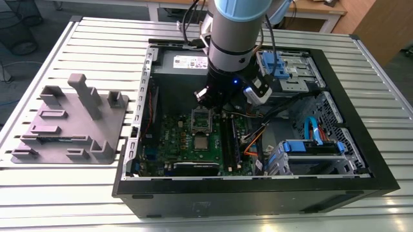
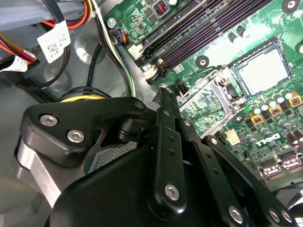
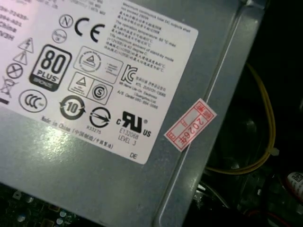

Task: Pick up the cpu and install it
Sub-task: 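Close the cpu cover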

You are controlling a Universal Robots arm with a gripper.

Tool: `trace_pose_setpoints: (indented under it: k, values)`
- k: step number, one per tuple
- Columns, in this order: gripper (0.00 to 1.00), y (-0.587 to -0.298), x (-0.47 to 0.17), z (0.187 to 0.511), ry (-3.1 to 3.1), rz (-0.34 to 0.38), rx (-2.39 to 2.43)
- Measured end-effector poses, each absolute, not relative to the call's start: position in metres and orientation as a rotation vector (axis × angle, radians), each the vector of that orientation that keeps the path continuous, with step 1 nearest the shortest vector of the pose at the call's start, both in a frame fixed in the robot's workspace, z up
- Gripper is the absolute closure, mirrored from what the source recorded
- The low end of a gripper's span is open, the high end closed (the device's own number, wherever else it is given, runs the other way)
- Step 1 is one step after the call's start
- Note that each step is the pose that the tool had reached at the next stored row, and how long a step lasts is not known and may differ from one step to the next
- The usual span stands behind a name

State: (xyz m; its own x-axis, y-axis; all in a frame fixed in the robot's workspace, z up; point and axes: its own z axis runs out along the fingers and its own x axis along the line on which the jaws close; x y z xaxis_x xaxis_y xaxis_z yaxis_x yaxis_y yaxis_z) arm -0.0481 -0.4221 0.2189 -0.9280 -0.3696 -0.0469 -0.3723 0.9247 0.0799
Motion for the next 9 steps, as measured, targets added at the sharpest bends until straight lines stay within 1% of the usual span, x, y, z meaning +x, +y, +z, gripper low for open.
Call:
trace_pose_setpoints:
  k: [9]
  values:
    - [0.89,-0.4221,-0.0466,0.2176,3.051,0.136,-0.593]
